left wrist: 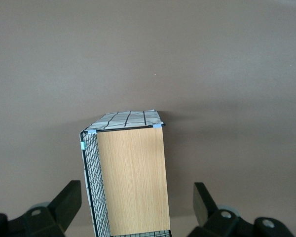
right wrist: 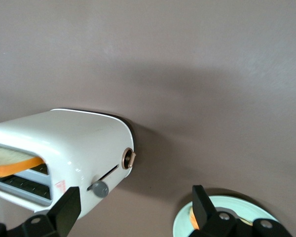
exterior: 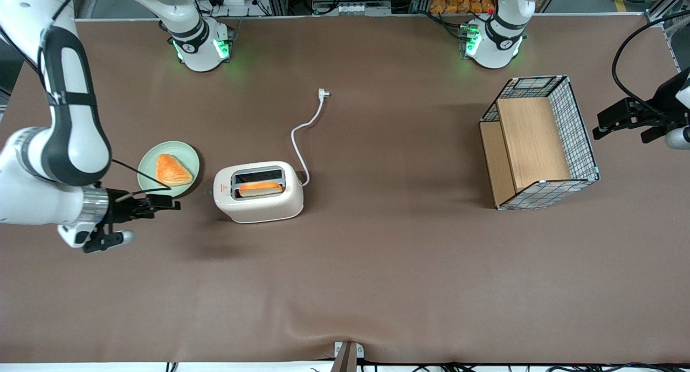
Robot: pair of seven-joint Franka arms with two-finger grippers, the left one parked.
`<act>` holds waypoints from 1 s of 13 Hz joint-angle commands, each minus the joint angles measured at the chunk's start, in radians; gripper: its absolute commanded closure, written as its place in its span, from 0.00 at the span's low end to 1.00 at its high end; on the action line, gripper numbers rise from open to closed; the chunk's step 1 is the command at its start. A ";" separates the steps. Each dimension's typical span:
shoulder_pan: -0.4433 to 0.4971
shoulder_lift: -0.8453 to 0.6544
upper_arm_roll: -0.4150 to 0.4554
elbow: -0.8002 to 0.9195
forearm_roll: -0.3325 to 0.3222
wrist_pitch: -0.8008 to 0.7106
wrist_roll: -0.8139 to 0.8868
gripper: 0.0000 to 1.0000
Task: Press toaster button with right arm
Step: 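Pull the right gripper back away from the toaster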
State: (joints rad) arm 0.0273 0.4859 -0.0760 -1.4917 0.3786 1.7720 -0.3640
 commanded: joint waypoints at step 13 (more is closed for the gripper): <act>-0.035 -0.347 0.087 0.121 -0.294 -0.345 0.387 0.00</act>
State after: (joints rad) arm 0.0067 0.2251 -0.0019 -1.2976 0.1261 1.4193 -0.0187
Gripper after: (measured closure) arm 0.000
